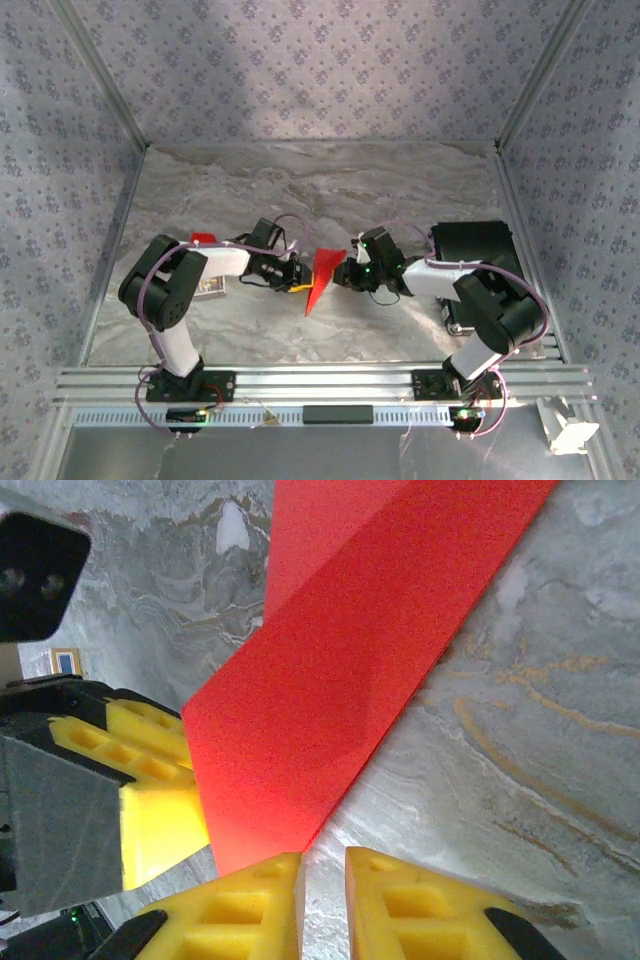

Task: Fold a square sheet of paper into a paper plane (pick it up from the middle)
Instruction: Turn over a paper plane at the center of the table.

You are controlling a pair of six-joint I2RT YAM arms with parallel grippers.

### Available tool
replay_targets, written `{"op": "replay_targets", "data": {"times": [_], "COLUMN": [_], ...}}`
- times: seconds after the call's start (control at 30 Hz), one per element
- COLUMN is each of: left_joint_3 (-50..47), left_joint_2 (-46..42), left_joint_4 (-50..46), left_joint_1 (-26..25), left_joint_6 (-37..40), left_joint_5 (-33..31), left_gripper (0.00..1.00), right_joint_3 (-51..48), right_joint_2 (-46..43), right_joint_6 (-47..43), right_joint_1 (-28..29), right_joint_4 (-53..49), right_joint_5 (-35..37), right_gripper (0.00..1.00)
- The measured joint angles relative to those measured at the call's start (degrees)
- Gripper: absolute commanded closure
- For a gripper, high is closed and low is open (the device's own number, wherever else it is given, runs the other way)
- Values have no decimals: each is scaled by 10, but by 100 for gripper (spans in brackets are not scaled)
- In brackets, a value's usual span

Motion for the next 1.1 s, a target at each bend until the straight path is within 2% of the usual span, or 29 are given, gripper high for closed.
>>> {"op": "replay_targets", "data": {"times": [0.37,0.8,1.1], "left_joint_3": [9,10,10], "left_joint_2": [12,19,19], "left_joint_4": [5,14,16], "left_joint_1": [-10,-19,-30], "left_joint_6": [0,0,0], "left_joint_5": [12,35,43], "left_gripper": [77,77,85], "right_joint_3": [-11,-10,-11], "right_joint_2": [11,40,47], "right_joint_6": [13,22,27], "right_joint_1": [17,24,22], "right_joint_4": [8,16,33], "right_joint_5": [-11,-26,-36], "right_gripper": [88,89,90]}}
